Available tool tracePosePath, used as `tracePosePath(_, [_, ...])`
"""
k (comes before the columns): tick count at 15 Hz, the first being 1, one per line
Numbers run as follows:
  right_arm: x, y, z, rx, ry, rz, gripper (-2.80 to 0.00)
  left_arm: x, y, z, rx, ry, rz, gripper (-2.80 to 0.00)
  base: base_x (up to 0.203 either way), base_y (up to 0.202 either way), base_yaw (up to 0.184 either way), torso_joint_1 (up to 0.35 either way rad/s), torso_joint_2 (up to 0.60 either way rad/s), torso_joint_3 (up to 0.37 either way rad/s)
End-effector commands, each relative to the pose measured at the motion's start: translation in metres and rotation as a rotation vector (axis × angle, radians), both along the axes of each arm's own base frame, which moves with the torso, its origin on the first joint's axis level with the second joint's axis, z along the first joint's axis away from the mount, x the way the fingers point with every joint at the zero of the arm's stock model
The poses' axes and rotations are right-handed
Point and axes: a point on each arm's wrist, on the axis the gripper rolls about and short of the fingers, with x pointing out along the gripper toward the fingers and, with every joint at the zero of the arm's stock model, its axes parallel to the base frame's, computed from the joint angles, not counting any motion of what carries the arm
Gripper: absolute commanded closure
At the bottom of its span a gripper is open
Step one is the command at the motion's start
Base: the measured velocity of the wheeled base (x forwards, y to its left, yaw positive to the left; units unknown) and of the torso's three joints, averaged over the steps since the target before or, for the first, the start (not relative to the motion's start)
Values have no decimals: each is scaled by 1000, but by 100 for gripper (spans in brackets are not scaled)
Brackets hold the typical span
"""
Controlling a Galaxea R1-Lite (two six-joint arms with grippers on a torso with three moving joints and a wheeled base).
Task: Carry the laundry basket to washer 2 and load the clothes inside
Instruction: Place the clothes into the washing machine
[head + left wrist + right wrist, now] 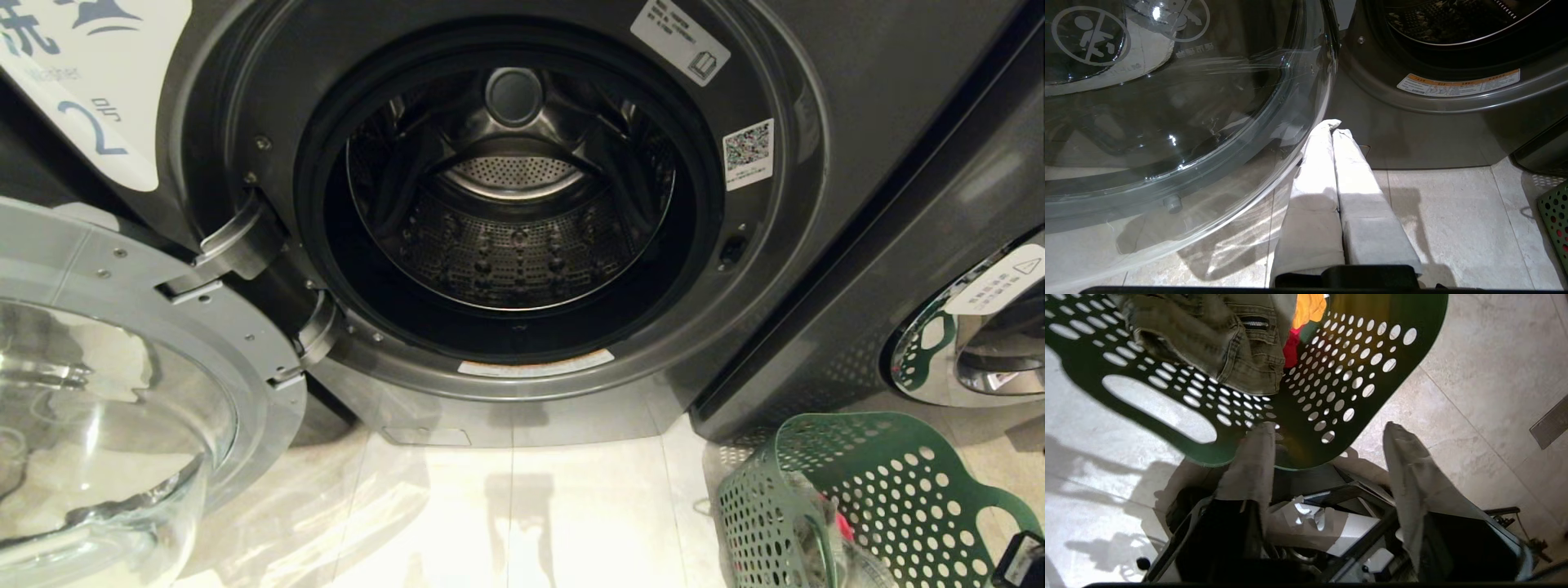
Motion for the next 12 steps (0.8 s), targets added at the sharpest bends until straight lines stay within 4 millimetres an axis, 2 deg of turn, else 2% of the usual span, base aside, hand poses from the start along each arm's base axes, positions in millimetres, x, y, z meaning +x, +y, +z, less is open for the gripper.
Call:
tracePosePath(1, [18, -12, -28, 6, 35, -50, -280, 3, 0, -11, -1, 41, 1, 0, 0, 0, 0, 0, 0, 0])
tracePosePath(4, [37, -30, -58, 48, 77, -61, -280, 3, 0, -11, -1, 41, 1, 0, 0, 0, 0, 0, 0, 0])
tracePosePath(6, [49, -50, -78, 111, 77, -58, -280, 3, 0, -11, 0, 41, 1, 0, 0, 0, 0, 0, 0, 0])
tracePosePath(12, [82, -108, -138, 182, 23, 400, -280, 3, 0, -11, -1, 41, 1, 0, 0, 0, 0, 0, 0, 0])
